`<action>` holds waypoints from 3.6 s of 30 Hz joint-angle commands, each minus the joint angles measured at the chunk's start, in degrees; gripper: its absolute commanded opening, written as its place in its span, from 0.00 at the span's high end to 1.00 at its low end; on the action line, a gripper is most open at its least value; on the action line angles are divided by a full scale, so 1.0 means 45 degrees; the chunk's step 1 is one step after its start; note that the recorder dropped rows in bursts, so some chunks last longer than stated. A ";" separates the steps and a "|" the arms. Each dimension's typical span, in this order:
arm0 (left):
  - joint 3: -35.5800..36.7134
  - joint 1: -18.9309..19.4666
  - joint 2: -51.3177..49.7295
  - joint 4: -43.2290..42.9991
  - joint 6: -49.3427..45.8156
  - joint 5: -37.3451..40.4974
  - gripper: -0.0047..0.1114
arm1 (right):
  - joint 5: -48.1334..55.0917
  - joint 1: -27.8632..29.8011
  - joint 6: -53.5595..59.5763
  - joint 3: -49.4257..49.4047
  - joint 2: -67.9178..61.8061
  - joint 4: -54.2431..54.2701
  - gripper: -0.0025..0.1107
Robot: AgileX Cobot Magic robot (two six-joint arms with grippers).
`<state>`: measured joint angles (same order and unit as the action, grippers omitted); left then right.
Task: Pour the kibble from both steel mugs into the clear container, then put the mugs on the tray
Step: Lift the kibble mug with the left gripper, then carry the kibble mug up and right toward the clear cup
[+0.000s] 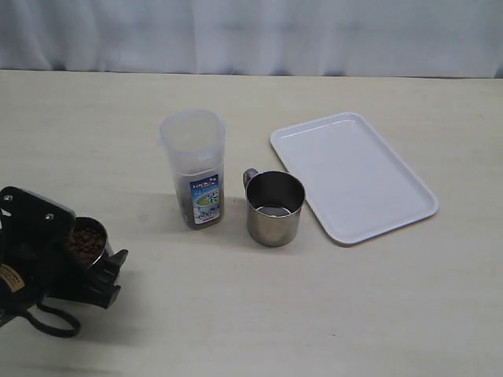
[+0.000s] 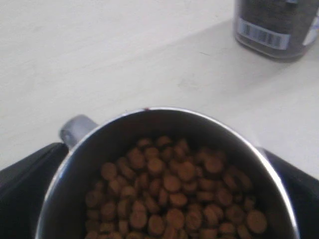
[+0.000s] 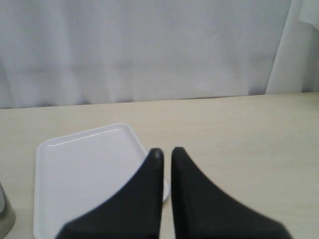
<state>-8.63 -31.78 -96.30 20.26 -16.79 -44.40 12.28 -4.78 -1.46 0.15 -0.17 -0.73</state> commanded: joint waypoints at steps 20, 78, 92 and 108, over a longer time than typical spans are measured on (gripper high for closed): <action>-0.1511 0.2745 -0.1449 -0.5389 0.0942 -0.1722 0.26 | -0.0001 -0.0008 0.0072 -0.0034 0.0037 -0.0021 0.94; -0.0925 0.6478 -0.4278 -1.0647 0.0790 -0.5681 0.17 | -0.0001 -0.0008 0.0072 -0.0034 0.0037 -0.0021 0.94; 0.0490 0.6478 -0.3240 -1.1335 0.0707 -0.5681 0.11 | -0.0001 -0.0008 0.0072 -0.0034 0.0037 -0.0021 0.94; -0.0052 0.6478 -0.3691 -1.0382 0.2839 -0.4147 0.11 | -0.0001 -0.0008 0.0072 -0.0034 0.0037 -0.0021 0.94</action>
<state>-7.97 -2.71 -112.37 -27.47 -6.21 -63.02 12.33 -4.78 -1.46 0.15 -0.17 -0.73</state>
